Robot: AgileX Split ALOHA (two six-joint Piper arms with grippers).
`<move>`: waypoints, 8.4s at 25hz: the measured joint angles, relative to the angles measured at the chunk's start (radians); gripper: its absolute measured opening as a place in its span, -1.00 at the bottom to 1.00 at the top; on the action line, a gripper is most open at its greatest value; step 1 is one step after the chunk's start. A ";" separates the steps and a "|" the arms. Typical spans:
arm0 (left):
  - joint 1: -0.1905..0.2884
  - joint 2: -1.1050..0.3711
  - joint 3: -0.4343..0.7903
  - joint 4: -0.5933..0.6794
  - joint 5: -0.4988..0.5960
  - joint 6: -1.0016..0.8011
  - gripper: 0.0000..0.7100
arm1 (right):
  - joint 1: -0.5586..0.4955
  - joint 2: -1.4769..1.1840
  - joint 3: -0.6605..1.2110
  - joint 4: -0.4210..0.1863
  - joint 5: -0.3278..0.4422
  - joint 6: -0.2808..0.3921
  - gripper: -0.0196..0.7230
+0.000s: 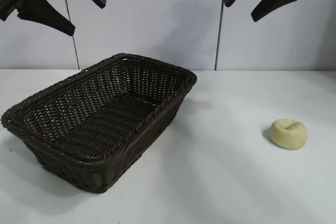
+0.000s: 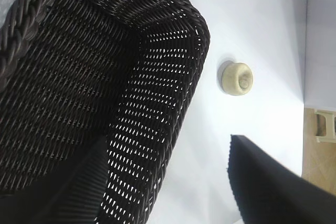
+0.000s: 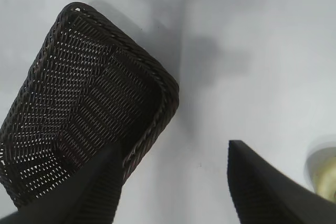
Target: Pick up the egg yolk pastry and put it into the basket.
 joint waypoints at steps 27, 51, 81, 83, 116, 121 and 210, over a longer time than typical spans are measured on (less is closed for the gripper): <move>0.000 0.000 0.000 0.000 -0.027 0.000 0.35 | 0.000 0.000 0.000 0.000 0.000 0.000 0.21; 0.008 -0.106 0.011 0.224 0.015 -0.340 0.35 | 0.000 0.000 0.000 -0.001 -0.014 0.000 0.21; -0.046 -0.366 0.718 0.224 -0.297 -0.648 0.35 | 0.000 0.000 0.000 -0.003 -0.020 0.000 0.21; -0.098 -0.366 0.730 0.209 -0.336 -0.660 0.35 | 0.000 0.000 0.000 -0.004 -0.020 0.000 0.21; -0.221 -0.248 0.738 0.474 -0.553 -1.091 0.35 | 0.000 0.000 0.000 -0.008 -0.022 0.000 0.21; -0.221 -0.175 0.738 0.471 -0.620 -1.091 0.35 | 0.000 0.000 0.000 -0.008 -0.022 0.000 0.21; -0.039 0.367 -0.087 0.250 0.034 -0.020 -0.72 | 0.000 0.000 0.000 -0.010 -0.020 0.000 0.21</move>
